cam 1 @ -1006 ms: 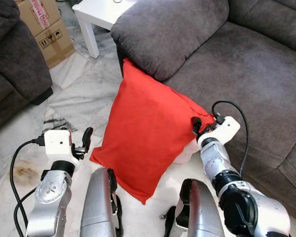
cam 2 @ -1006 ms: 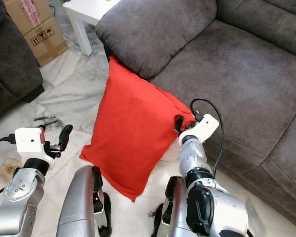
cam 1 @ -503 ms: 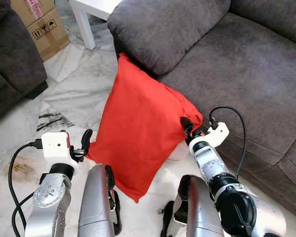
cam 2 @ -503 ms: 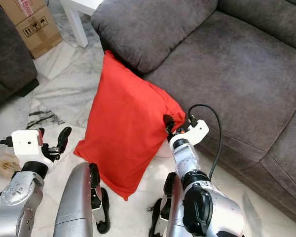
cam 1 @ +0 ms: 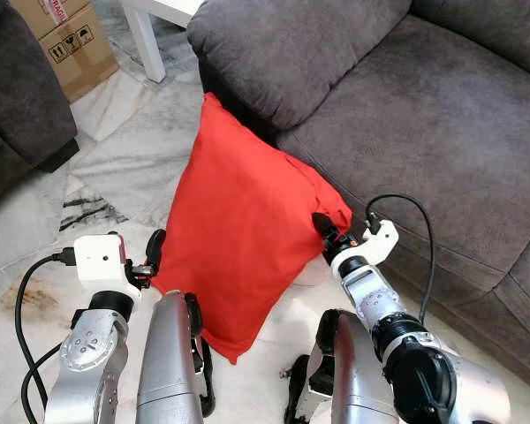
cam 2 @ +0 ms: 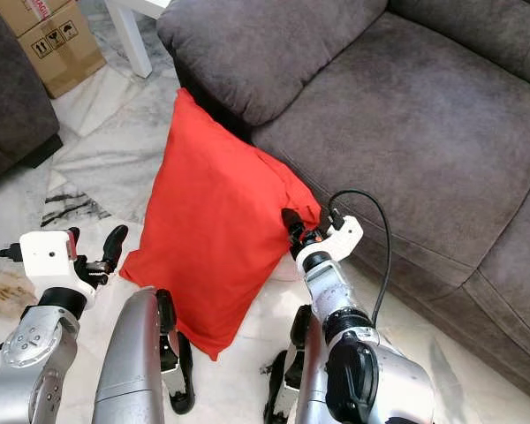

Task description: Move the pillow to the sofa from floor

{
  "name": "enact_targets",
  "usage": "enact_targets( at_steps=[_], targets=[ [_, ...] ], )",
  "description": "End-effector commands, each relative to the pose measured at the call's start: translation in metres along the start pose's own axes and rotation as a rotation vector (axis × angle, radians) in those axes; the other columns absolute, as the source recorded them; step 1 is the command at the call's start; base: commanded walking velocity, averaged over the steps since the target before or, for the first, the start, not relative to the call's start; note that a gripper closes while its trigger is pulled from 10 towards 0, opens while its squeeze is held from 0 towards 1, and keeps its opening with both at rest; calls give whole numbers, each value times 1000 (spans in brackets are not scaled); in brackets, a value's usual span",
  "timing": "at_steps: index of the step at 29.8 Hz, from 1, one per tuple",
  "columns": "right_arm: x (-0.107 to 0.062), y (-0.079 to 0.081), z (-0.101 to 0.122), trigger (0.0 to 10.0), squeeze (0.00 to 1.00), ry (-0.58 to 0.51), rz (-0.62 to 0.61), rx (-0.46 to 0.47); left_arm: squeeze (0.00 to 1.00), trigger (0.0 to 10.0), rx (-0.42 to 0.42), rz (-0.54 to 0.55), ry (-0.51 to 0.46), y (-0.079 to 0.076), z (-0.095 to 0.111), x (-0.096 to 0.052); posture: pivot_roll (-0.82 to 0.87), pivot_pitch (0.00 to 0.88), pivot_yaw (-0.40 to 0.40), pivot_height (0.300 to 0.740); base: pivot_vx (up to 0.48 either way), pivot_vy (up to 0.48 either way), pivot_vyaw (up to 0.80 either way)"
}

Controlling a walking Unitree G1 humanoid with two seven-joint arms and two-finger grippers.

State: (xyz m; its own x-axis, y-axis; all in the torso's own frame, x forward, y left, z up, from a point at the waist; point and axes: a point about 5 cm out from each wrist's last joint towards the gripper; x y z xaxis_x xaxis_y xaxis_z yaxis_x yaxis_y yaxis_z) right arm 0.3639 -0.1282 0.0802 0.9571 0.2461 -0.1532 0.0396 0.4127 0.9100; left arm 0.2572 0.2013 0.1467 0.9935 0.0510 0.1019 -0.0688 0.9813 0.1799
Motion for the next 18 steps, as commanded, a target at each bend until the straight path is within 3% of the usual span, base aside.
enact_targets(
  at_steps=[1, 18],
  targets=[
    [-5, -11, -12, 0, 0, 49, -38, 4, 0, 10000, 5, 10, 42, 2, -8, -4, 204, 399, -90, 568, 0, 0, 0],
    [-3, -8, -13, 0, 0, 49, -24, -15, 0, 10000, 12, 13, 37, 3, -8, -1, 204, 390, -87, 568, 0, 0, 0]
  ],
)
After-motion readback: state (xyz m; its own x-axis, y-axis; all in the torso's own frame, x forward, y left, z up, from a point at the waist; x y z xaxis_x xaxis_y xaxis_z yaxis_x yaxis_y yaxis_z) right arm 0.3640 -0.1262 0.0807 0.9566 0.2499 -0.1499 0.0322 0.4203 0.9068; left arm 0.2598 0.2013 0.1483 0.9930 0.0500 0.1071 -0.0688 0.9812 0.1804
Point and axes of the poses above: a point about 5 cm out from each wrist's last joint towards the gripper, its own x axis pointing out of the wrist towards the gripper, its own z axis along the axis of the wrist's last joint, y = z × x, and after that the axes turned 10 degrees about x, right-handed
